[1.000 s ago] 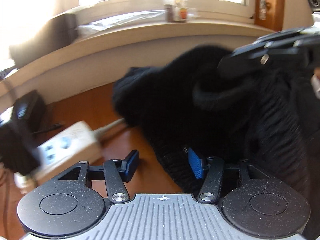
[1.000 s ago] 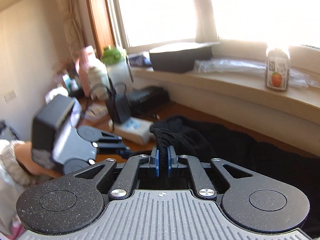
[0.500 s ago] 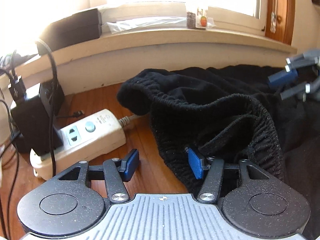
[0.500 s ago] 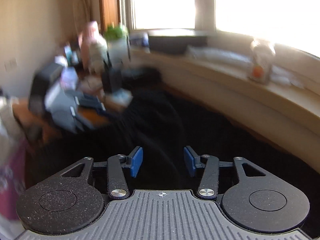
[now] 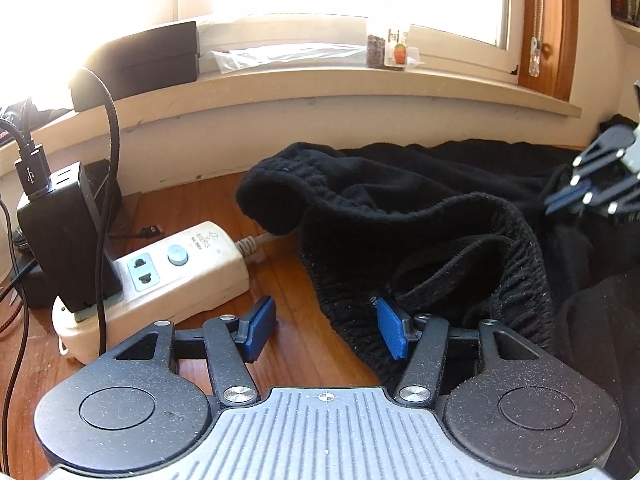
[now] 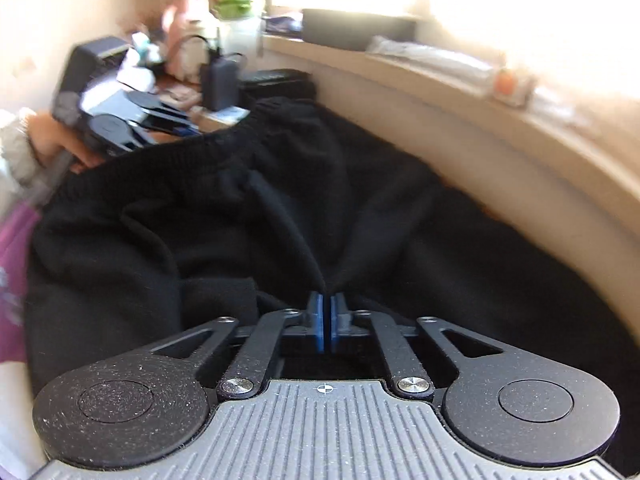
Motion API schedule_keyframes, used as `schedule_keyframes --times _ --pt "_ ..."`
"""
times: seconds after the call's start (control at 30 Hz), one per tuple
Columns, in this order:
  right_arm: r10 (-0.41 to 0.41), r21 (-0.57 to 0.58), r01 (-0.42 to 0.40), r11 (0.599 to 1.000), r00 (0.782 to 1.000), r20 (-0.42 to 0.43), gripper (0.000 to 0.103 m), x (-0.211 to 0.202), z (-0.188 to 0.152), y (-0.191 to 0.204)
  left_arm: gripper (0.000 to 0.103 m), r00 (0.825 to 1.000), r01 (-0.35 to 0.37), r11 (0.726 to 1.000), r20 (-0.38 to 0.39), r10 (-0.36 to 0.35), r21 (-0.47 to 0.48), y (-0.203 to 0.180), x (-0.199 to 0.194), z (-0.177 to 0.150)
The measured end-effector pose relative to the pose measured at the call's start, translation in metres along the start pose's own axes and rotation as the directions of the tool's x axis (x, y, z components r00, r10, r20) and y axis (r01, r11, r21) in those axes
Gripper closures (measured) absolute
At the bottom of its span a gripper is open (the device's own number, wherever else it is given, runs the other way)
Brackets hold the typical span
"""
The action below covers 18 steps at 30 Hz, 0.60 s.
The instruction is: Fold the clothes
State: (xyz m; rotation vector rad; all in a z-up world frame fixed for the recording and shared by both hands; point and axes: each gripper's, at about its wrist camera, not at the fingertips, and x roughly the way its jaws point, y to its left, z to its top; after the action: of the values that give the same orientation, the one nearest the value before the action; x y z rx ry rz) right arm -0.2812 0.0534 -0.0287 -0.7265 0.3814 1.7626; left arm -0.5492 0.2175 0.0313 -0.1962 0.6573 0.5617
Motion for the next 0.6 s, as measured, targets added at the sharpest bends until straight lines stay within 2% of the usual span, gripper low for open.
schedule_keyframes --times 0.13,0.23,0.33,0.43,0.5,0.6 --pt "-0.091 0.001 0.091 0.996 0.996 0.001 0.1 -0.044 0.005 -0.014 0.043 1.0 0.001 1.0 0.0 -0.001 0.002 0.0 0.0 -0.001" --pt "-0.067 -0.01 0.066 0.998 0.996 -0.055 0.097 -0.054 -0.001 -0.024 0.043 1.0 -0.001 1.0 0.0 0.001 0.004 0.0 -0.001 -0.001" --pt "-0.08 -0.056 0.074 0.996 0.992 -0.102 0.081 -0.043 -0.008 -0.015 0.042 1.0 -0.004 1.0 -0.016 0.004 0.006 -0.001 0.001 0.005" --pt "-0.062 -0.031 0.061 0.998 0.997 -0.04 0.064 -0.043 -0.01 -0.01 0.041 1.0 -0.025 0.999 -0.015 0.025 0.031 -0.007 0.005 0.018" --pt "-0.052 -0.022 0.052 0.998 0.999 0.002 0.061 -0.043 -0.01 -0.007 0.042 0.999 -0.05 0.998 0.0 0.05 0.032 -0.01 0.009 0.031" --pt "-0.046 -0.016 0.046 0.999 0.999 0.02 0.057 -0.037 -0.017 -0.003 0.045 0.996 -0.084 0.996 0.015 0.083 0.021 -0.012 0.021 0.051"
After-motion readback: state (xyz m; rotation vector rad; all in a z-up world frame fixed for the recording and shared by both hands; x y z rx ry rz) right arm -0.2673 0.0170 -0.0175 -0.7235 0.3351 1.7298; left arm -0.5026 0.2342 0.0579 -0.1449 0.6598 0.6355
